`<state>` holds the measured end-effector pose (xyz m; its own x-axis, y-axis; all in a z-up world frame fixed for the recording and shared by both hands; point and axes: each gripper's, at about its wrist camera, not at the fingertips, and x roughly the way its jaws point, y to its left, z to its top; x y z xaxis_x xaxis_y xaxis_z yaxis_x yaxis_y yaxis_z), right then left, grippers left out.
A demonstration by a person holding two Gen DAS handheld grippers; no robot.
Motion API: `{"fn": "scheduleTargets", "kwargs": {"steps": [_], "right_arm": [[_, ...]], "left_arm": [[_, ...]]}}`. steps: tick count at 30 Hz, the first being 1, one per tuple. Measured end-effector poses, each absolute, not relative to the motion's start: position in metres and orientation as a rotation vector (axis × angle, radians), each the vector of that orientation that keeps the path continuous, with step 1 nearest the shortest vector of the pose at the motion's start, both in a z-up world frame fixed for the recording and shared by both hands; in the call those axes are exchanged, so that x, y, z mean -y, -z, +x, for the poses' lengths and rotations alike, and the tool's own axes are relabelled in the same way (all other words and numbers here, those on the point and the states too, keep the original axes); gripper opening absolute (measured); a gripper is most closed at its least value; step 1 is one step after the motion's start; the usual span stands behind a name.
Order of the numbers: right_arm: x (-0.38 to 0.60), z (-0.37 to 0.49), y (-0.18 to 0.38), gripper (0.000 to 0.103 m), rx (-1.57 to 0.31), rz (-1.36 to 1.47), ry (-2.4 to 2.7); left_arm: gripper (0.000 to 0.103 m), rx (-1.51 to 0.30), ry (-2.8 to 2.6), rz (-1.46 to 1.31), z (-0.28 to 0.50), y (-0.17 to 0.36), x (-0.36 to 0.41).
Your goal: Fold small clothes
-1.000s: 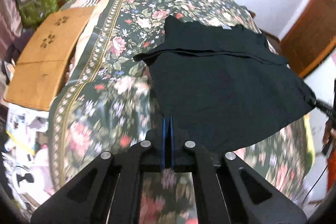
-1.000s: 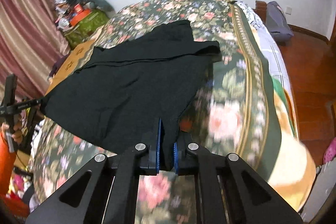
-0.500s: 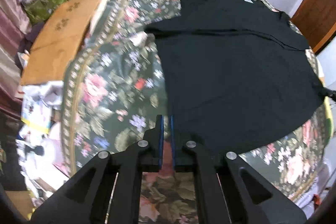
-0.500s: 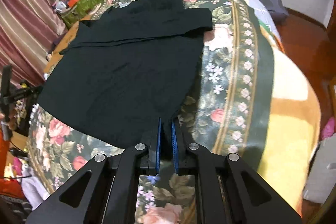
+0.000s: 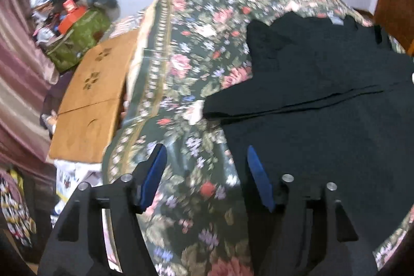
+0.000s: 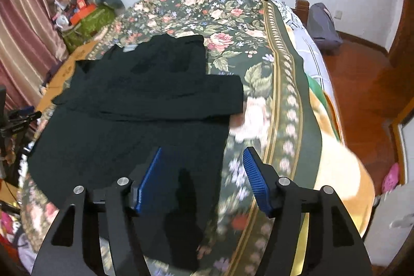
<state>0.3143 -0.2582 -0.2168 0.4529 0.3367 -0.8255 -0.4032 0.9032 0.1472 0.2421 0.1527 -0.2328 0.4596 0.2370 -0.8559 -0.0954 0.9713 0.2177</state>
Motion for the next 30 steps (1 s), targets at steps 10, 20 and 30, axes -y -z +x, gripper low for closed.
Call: {"fn": "scheduleTargets", "kwargs": {"steps": [10, 20, 30], "right_arm": [[0.265, 0.345, 0.223, 0.058, -0.979, 0.09, -0.45], [0.265, 0.355, 0.232, 0.015, -0.996, 0.09, -0.458], [0.266, 0.349, 0.215, 0.006, -0.961, 0.085, -0.492]], "left_arm": [[0.065, -1.027, -0.198, 0.304, 0.276, 0.258, -0.142], [0.048, -0.908, -0.133, 0.326, 0.293, 0.249, -0.134], [0.002, -0.953, -0.051, 0.227, 0.298, 0.244, -0.118]]}}
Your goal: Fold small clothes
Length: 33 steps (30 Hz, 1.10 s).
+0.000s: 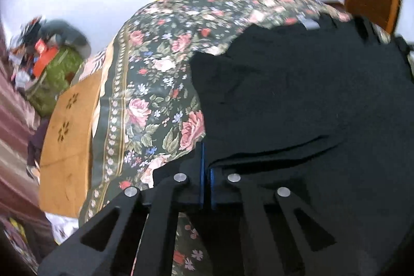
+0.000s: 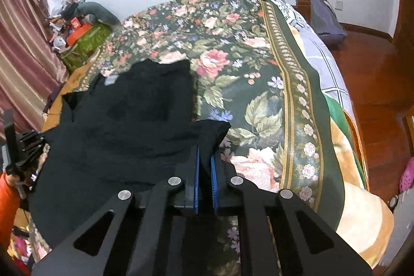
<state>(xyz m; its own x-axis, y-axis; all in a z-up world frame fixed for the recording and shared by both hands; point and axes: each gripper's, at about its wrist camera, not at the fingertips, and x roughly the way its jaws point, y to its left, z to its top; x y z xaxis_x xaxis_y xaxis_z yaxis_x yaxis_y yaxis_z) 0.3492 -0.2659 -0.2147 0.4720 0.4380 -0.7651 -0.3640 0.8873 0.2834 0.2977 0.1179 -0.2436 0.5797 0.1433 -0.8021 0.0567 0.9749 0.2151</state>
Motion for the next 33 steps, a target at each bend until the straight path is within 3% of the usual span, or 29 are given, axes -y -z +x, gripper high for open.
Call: {"fn": "scheduleTargets", "kwargs": {"steps": [6, 13, 17, 24, 29, 30, 32, 33], "right_arm": [[0.264, 0.343, 0.183, 0.005, -0.882, 0.086, -0.521], [0.258, 0.349, 0.155, 0.005, -0.815, 0.074, -0.513], [0.257, 0.372, 0.157, 0.005, -0.833, 0.084, -0.481], [0.25, 0.408, 0.178, 0.006, -0.891, 0.069, -0.454], [0.253, 0.429, 0.179, 0.008, -0.905, 0.127, -0.448], [0.255, 0.432, 0.178, 0.011, -0.907, 0.145, -0.441], [0.26, 0.437, 0.174, 0.012, -0.884, 0.174, -0.418], [0.262, 0.437, 0.172, 0.013, -0.875, 0.185, -0.418]], "left_arm": [[0.002, -0.916, -0.034, -0.002, 0.296, 0.197, -0.135], [0.002, -0.872, -0.058, -0.004, 0.309, 0.156, -0.132], [0.002, -0.893, -0.079, -0.017, 0.334, 0.156, -0.139], [0.002, -1.012, -0.124, -0.067, 0.385, 0.204, -0.159], [0.012, -1.107, -0.142, -0.076, 0.408, 0.234, -0.166], [0.017, -1.114, -0.146, -0.08, 0.411, 0.236, -0.168], [0.04, -1.113, -0.176, -0.08, 0.416, 0.236, -0.173], [0.046, -1.101, -0.203, -0.072, 0.417, 0.233, -0.176]]}}
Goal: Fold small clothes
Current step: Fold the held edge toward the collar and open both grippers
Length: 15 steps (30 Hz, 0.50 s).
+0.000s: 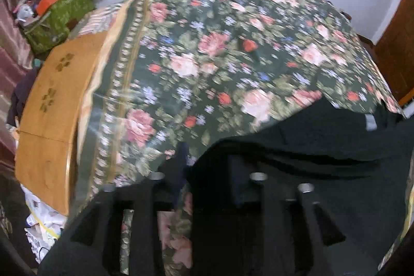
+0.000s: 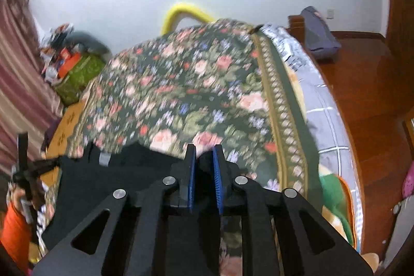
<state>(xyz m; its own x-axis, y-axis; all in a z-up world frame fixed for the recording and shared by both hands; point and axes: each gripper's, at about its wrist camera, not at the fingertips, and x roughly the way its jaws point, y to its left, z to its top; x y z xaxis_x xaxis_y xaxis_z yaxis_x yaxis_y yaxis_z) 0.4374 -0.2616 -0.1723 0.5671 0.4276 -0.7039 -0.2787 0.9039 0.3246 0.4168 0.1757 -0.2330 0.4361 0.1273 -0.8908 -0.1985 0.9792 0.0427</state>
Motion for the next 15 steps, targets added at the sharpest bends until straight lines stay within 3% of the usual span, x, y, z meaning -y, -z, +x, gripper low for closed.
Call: {"fn": "scheduleTargets", "kwargs": {"steps": [2, 6, 12, 15], "right_arm": [[0.263, 0.438, 0.17, 0.016, -0.876, 0.176, -0.403], [0.255, 0.431, 0.169, 0.032, -0.889, 0.079, -0.411], [0.245, 0.398, 0.166, 0.047, -0.891, -0.01, -0.475], [0.239, 0.377, 0.166, 0.049, -0.897, -0.049, -0.506]], "left_arm": [[0.059, -1.06, -0.244, -0.065, 0.415, 0.226, -0.182], [0.062, -1.009, -0.301, -0.026, 0.408, 0.212, -0.19], [0.062, -1.053, -0.293, 0.021, 0.386, 0.213, -0.183], [0.063, -1.071, -0.243, 0.031, 0.363, 0.215, -0.169]]}}
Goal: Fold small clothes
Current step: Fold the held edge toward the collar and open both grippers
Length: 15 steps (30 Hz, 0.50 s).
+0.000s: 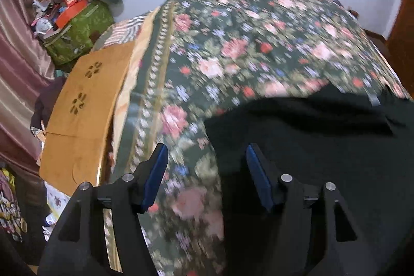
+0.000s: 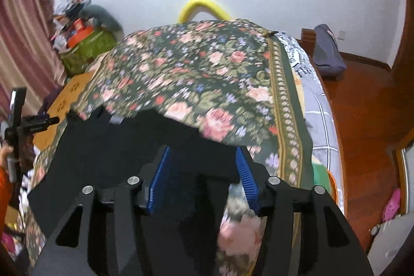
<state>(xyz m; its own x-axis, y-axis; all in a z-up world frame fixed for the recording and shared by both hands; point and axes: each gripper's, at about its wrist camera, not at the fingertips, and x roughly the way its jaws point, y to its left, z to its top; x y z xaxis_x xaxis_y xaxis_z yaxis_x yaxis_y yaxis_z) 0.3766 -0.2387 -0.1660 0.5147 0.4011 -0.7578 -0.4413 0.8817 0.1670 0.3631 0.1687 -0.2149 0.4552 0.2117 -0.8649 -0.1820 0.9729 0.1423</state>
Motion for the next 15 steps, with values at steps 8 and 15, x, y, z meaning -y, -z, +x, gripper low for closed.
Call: {"fn": "scheduleTargets", "kwargs": {"steps": [8, 15], "right_arm": [[0.191, 0.351, 0.196, 0.052, -0.978, -0.144, -0.614], [0.146, 0.371, 0.228, 0.058, -1.02, -0.176, -0.621]], "left_arm": [[0.065, -1.11, -0.085, 0.054, 0.334, 0.227, -0.112], [0.069, -1.137, -0.029, 0.115, 0.336, 0.252, -0.081]]}}
